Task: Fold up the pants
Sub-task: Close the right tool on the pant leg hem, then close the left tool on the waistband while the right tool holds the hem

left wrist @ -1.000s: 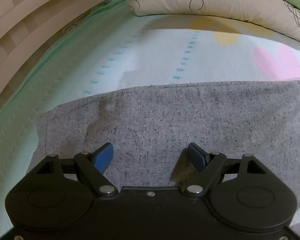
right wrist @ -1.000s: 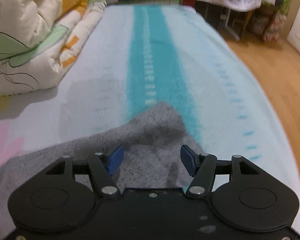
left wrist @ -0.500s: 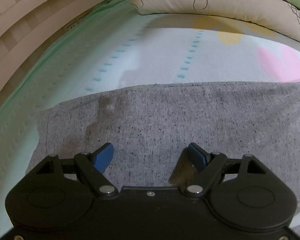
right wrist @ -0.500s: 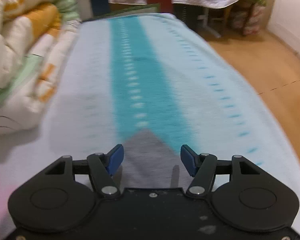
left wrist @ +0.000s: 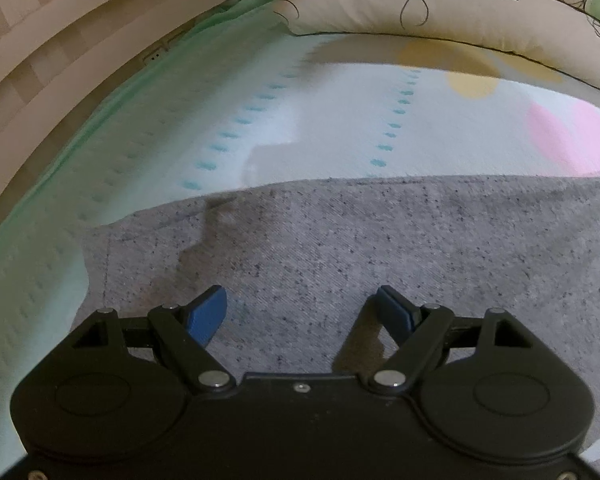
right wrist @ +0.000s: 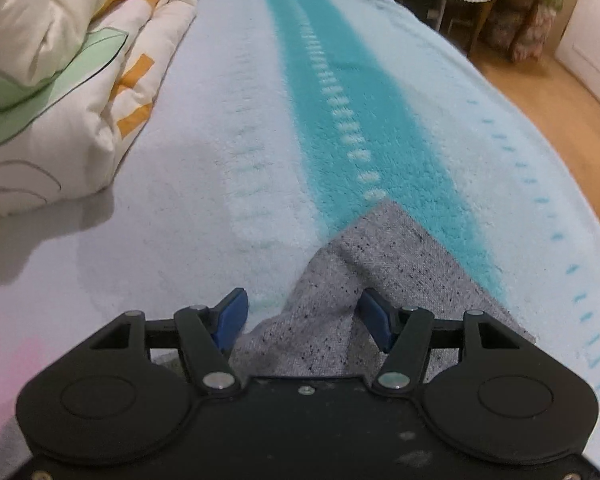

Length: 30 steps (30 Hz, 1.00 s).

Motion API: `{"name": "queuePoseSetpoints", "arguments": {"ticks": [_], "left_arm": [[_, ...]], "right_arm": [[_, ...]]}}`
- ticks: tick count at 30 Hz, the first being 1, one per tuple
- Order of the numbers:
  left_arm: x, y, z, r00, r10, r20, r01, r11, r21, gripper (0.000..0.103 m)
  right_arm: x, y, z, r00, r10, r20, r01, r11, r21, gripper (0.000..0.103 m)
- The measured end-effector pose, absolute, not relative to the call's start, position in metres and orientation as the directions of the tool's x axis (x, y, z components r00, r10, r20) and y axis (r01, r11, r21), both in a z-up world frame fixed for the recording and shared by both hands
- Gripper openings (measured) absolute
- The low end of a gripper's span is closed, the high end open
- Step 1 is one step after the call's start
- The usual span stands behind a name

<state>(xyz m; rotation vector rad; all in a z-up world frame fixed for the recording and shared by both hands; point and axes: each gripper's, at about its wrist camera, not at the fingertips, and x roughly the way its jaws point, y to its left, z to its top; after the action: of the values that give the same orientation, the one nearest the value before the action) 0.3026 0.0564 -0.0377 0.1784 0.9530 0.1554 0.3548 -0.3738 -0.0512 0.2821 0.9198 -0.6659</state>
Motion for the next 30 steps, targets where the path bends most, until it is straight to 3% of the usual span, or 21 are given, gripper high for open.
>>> {"name": "queuePoseSetpoints", "arguments": {"ticks": [1,2,3,4,5,18,30], "left_arm": [[0.303,0.058,-0.037,0.572,0.212,-0.792,-0.055,0.974,0.221,0.082],[0.305,0.060,-0.035,0.573,0.215,-0.791,-0.059,0.973,0.222,0.082],[0.306,0.062,-0.033,0.575,0.216,-0.789,-0.063,0.973,0.220,0.082],[0.307,0.067,-0.029,0.578,0.218,-0.787,-0.074,0.974,0.216,0.082],[0.308,0.071,-0.026,0.578,0.220,-0.786,-0.086,0.974,0.210,0.082],[0.360,0.148,0.006,0.526,0.235,-0.817,-0.245,0.962,0.120,0.081],[0.387,0.144,-0.030,0.431,0.227,-0.873,-0.174,0.971,0.166,0.084]], "right_arm": [[0.350,-0.373,-0.049,0.427,-0.407,-0.807,0.641,0.766,-0.048,0.058],[0.348,-0.373,-0.048,0.426,-0.406,-0.809,0.645,0.763,-0.043,0.047],[0.347,-0.373,-0.047,0.429,-0.406,-0.807,0.643,0.764,-0.043,0.022],[0.346,-0.372,-0.045,0.424,-0.409,-0.808,0.638,0.768,-0.054,0.010],[0.346,-0.373,-0.044,0.414,-0.411,-0.812,0.632,0.772,-0.069,0.008],[0.335,-0.366,-0.042,0.436,-0.422,-0.795,0.579,0.808,-0.111,0.005],[0.335,-0.364,-0.045,0.441,-0.424,-0.791,0.565,0.816,-0.122,0.006]]}}
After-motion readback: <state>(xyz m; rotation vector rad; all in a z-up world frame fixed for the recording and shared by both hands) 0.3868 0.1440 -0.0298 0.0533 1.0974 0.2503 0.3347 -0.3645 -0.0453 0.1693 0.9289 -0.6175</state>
